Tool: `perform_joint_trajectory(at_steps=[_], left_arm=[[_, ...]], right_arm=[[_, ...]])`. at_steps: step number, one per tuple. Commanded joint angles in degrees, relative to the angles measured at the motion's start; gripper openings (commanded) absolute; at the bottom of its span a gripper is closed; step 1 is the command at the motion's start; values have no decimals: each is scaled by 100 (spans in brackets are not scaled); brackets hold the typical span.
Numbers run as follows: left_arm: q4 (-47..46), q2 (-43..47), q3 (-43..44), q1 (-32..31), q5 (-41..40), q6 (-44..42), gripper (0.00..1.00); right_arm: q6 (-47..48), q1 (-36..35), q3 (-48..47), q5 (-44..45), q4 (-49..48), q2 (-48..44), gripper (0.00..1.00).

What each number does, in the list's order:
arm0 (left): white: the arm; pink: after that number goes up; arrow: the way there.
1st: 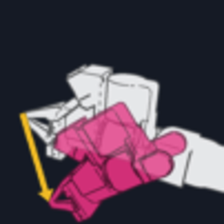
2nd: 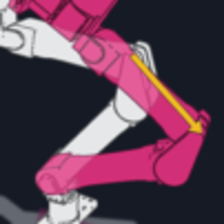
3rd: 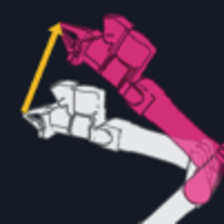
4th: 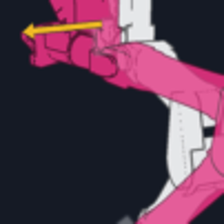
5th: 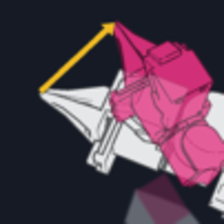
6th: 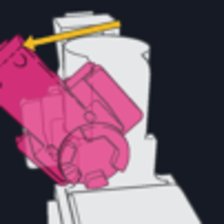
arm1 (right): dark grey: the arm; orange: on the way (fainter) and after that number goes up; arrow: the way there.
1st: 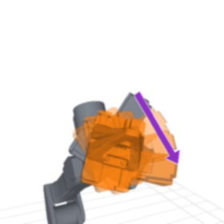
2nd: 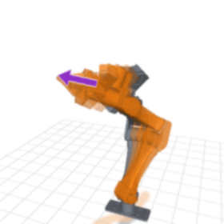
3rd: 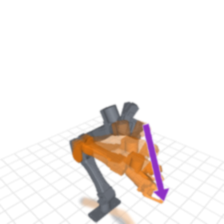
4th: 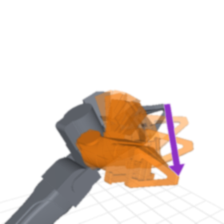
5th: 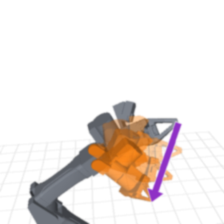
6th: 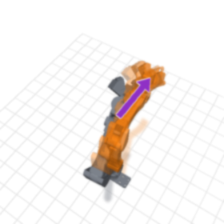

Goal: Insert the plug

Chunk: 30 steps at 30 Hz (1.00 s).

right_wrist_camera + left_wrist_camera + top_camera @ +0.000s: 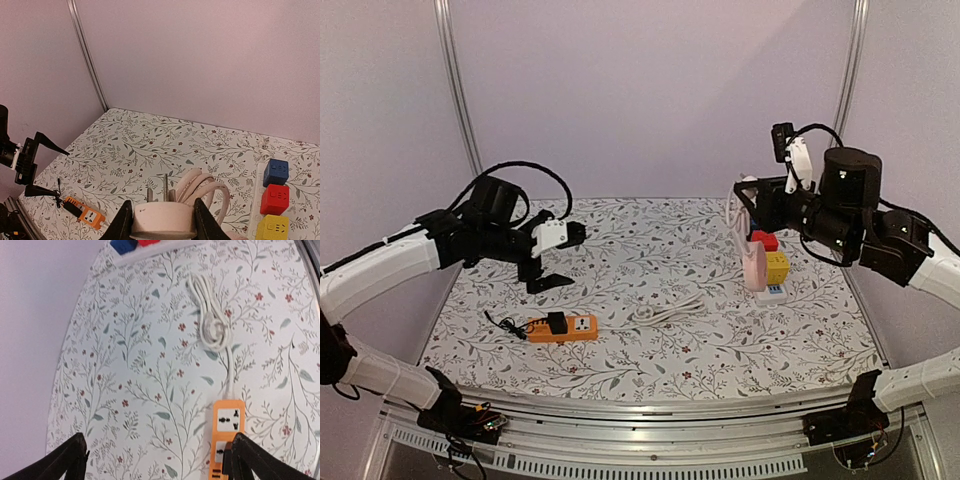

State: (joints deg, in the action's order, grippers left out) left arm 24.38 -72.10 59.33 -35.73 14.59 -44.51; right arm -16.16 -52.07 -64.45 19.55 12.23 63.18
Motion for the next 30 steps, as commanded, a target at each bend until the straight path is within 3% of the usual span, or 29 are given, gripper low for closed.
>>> perform_joint_trajectory(at_steps=[1, 4, 6, 13, 21, 25, 30], left_arm=[[3088, 98, -110, 1055, 696, -1753, 99], [3637, 104, -468, 1530, 684, -2837, 100], [3553, 96, -776, 1546, 491, -3080, 99], [1823, -437, -1272, 1508, 320, -2127, 100], [864, -1145, -1415, 1411, -64, -1367, 98], [781, -1251, -1634, 1325, -172, -1379, 89], [708, -1263, -1818, 1114, -294, -1071, 66]], right_arm=[[392, 2, -556, 336, 1895, -77, 0], [342, -4, -564, 384, 2100, -17, 0], [228, 2, -501, 347, 2094, -25, 0], [-47, 2, -196, 115, 2054, -80, 0], [-57, 0, -17, 161, 2156, -349, 0], [4, 0, -16, 192, 2189, -404, 0], [116, -3, -48, 199, 2183, -341, 0]])
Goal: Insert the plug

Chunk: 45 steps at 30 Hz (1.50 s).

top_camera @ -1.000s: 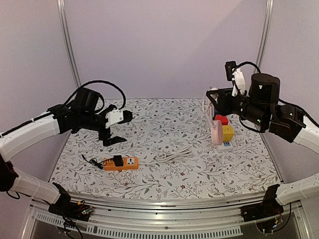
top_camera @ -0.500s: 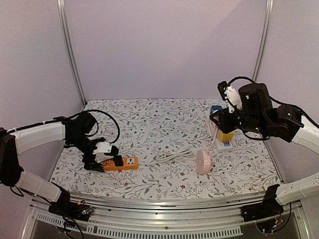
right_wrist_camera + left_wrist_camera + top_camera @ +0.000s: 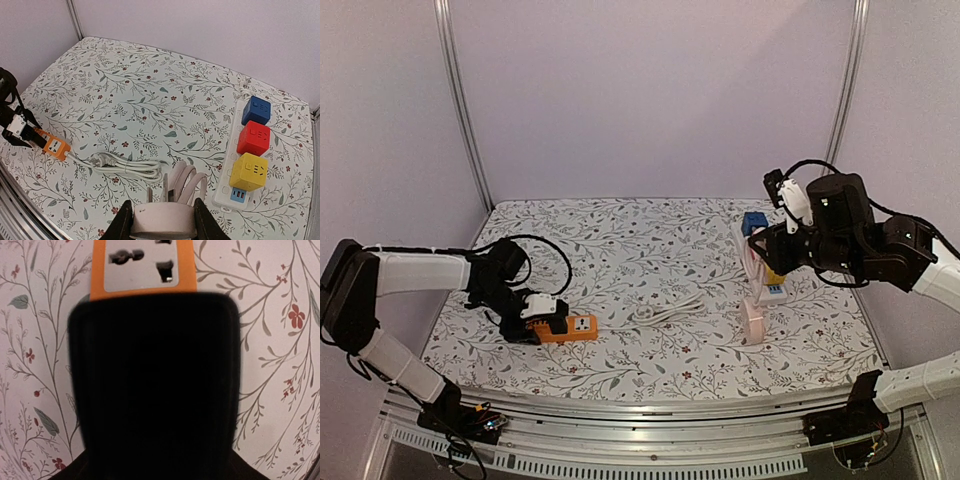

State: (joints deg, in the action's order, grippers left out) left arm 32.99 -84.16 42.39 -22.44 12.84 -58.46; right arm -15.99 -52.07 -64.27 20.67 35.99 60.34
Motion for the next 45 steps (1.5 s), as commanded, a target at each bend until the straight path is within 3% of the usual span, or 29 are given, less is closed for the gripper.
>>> perform_joint_trajectory(at_steps=[1, 4, 8, 12, 17, 19, 22, 23, 29, 34, 37, 41, 45], left_arm=[[-123, -49, -132, -290, -159, 458, 64], [37, 12, -106, -583, -230, 907, 56], [274, 160, 68, -883, -43, 1783, 56], [335, 215, 94, -1275, -142, 2607, 63], [508, 227, 211, -1575, -145, 3520, 65], [727, 297, 329, -1588, -11, 3596, 75], [1238, 488, 555, -1582, 57, 3293, 97], [1465, 599, 660, -1561, 24, 3155, 99], [3219, 1333, 1434, -713, 771, 1498, 99], [3789, 1596, 1523, 308, -174, 628, 100], [4282, 1323, 1825, 895, -255, 397, 95], [3808, 1424, 1496, 935, -18, 315, 89], [2192, 1536, 435, 862, -26, -1, 79]], right_arm=[[118, -4, -81, 87, -196, -41, 0], [149, -3, -127, 54, -197, 28, 0], [173, -4, -228, -10, -65, 139, 0], [192, 1, -399, 15, 255, 307, 0], [112, -4, -658, -90, 608, 624, 0], [88, -3, -734, -244, 669, 735, 0], [48, -4, -970, -431, 881, 989, 0], [-12, -4, -1074, -389, 1025, 1088, 0], [-354, -171, -1679, -970, 1424, 2189, 0], [-500, -561, -2315, -1401, 1415, 3316, 0], [-755, -658, -2502, -1677, 1305, 3905, 0], [-1148, -750, -2668, -2459, 810, 4503, 0], [-1333, -831, -3076, -2737, 732, 5053, 0]])
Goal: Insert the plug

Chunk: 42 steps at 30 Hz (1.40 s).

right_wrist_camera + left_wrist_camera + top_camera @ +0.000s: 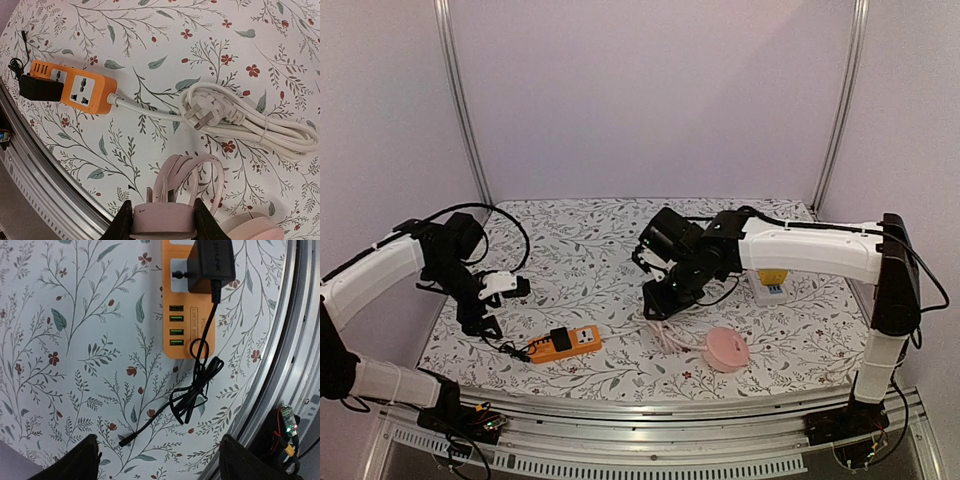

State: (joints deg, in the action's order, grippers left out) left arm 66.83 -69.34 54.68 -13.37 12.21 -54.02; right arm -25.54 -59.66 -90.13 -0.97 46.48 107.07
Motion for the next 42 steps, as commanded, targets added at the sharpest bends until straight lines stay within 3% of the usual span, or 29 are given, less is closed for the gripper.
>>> perform_joint_trajectory(at_steps=[1, 3, 11, 19, 27, 34, 42], left_arm=[[-1522, -24, -970, -63, -26, -442, 75], [-1923, -221, -1199, -117, -39, -572, 67], [-2689, -341, -1844, -371, 821, -1150, 64], [-2911, -765, -1997, -1045, 839, -807, 55], [-2852, -529, -1877, -1755, 1168, -206, 49], [-2922, -912, -1464, -2569, 1141, 660, 50], [-2026, -549, -1079, -2440, 1167, 492, 73]], right_arm=[[-420, -92, -580, -584, -322, 504, 0], [-488, -148, -756, -557, -336, 759, 0], [-648, -377, -1210, -618, -472, 1422, 0], [-730, -415, -1296, -687, -512, 1627, 0], [-710, -415, -1278, -370, -366, 1592, 0], [-720, -417, -1100, -106, 1, 1355, 0], [-280, -425, -1644, -533, 764, 1675, 0]])
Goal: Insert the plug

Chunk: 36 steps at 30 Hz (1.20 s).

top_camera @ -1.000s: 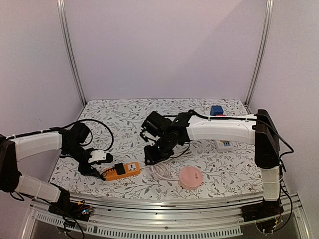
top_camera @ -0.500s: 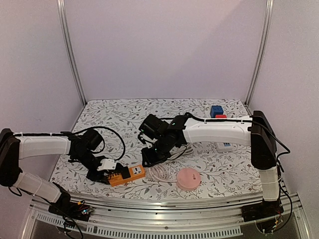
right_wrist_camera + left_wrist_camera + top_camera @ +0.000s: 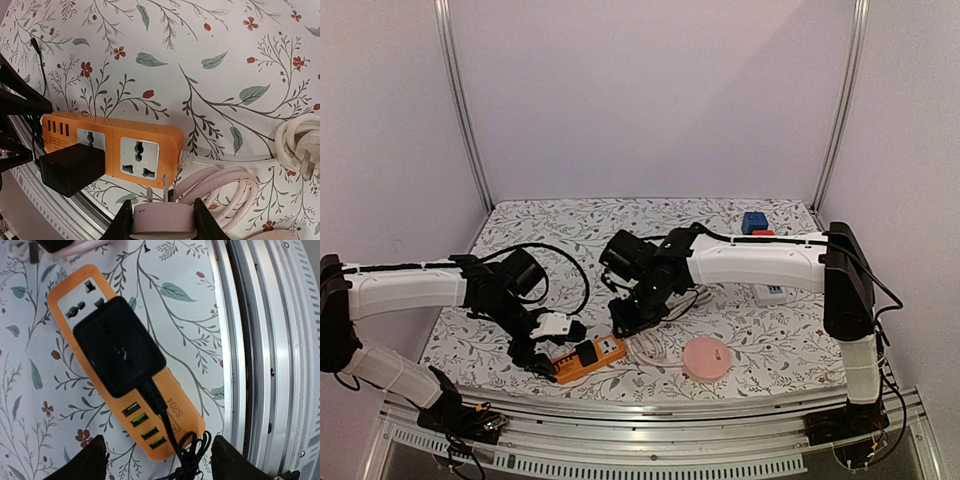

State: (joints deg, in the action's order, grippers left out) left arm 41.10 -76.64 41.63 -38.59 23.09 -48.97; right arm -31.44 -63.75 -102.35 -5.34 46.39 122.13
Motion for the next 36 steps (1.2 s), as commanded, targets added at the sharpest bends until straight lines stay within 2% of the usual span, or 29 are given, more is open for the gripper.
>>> perform_joint_trajectory(at_steps=[1, 9, 15, 24, 29, 36], left_arm=[[657, 225, 283, 132, 122, -19, 75], [903, 541, 759, 808, 138, 387, 79], [1109, 737, 601, 1229, 168, 370, 80], [673, 826, 264, 1309, 62, 647, 80], [575, 800, 152, 1310, 39, 665, 80], [493, 792, 118, 1303, 64, 728, 80]], right_arm=[[364, -20, -532, -103, 871, 237, 0], [299, -141, -1256, -221, 1276, 807, 0], [200, -244, -1693, -255, 1375, 1113, 0], [104, -323, -1944, 30, 1831, 1419, 0], [166, -331, -2209, -357, 1752, 1607, 0], [283, -317, -2220, -406, 1689, 1775, 0]])
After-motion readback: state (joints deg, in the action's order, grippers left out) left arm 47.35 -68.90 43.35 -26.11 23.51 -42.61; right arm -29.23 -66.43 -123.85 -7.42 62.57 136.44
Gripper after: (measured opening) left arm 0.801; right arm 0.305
